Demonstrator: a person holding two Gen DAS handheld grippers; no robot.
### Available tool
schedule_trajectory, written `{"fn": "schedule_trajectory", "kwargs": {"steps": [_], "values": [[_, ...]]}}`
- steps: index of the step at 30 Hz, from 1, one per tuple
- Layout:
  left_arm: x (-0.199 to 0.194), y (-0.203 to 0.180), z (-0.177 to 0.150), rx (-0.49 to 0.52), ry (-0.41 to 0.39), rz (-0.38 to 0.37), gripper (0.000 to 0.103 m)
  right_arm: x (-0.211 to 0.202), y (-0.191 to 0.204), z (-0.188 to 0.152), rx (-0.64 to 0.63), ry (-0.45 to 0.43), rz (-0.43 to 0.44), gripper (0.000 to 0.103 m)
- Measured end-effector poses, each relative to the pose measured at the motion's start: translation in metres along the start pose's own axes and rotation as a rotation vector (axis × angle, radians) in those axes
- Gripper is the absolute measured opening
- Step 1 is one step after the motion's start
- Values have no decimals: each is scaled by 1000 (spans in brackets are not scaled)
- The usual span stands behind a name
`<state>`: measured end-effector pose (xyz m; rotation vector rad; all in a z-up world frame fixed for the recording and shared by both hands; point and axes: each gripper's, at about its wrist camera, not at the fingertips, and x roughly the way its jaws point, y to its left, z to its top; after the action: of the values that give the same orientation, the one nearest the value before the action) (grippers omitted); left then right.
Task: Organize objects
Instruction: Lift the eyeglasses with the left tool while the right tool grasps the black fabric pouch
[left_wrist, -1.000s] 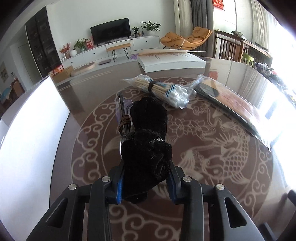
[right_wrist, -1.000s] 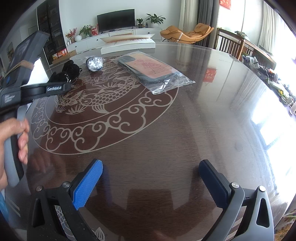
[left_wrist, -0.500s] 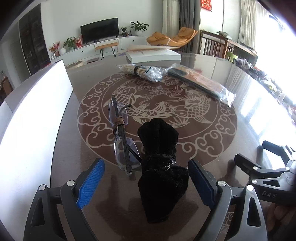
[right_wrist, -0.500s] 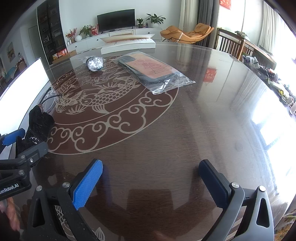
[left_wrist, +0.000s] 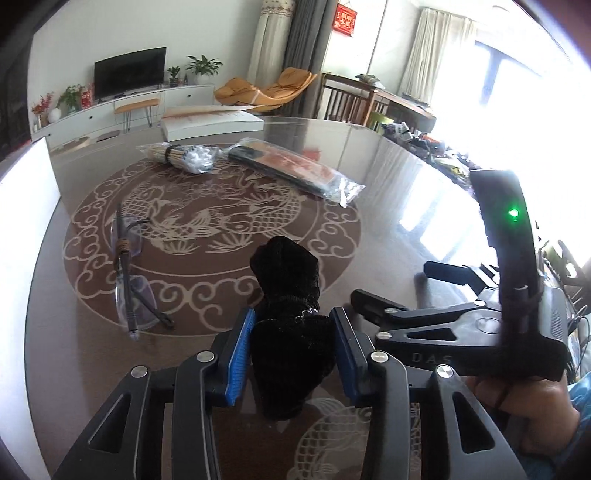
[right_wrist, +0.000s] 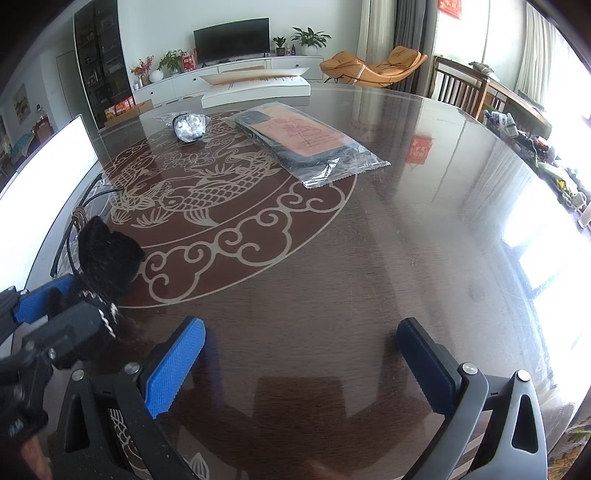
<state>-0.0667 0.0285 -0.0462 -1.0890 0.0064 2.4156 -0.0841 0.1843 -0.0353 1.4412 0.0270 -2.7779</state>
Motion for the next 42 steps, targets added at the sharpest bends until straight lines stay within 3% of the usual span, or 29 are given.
{"fn": "schedule_trajectory", "kwargs": {"steps": [3,5,8,11,15,16,18,20,21,27,31,36,39,42], "values": [[-18,4,-3,-26,-43,86,48,0,0,0,-1,-1,1,103],[-30,20,-1,-79,-75,150,68,0,0,0,0,-1,0,103],[-37,47,13,-153,-96,285,75,0,1,-1,0,-1,-1,103],[-14,77,31,-224,-12,348,75,0,1,-1,0,-1,0,103],[31,93,44,-201,91,408,75,0,1,-1,0,-1,-1,103],[39,94,46,-187,107,419,73,0,1,-1,0,-1,0,103],[48,94,47,-155,114,429,52,0,1,-1,-1,-1,0,103],[46,93,46,-143,94,408,18,0,2,-1,0,-1,0,103],[44,91,45,-139,91,399,14,0,1,-1,0,-1,0,103],[9,67,2,-143,79,390,13,-2,-1,-2,3,-1,19,103],[-13,59,-24,-138,76,377,13,-18,-16,-8,76,-9,63,103],[-21,58,-32,-141,72,358,13,-27,22,-9,-80,18,194,102],[-21,57,-33,-133,75,363,13,-17,28,1,-129,16,102,102],[-23,58,-34,-137,71,357,14,-7,-3,17,-24,43,-21,93]]}}
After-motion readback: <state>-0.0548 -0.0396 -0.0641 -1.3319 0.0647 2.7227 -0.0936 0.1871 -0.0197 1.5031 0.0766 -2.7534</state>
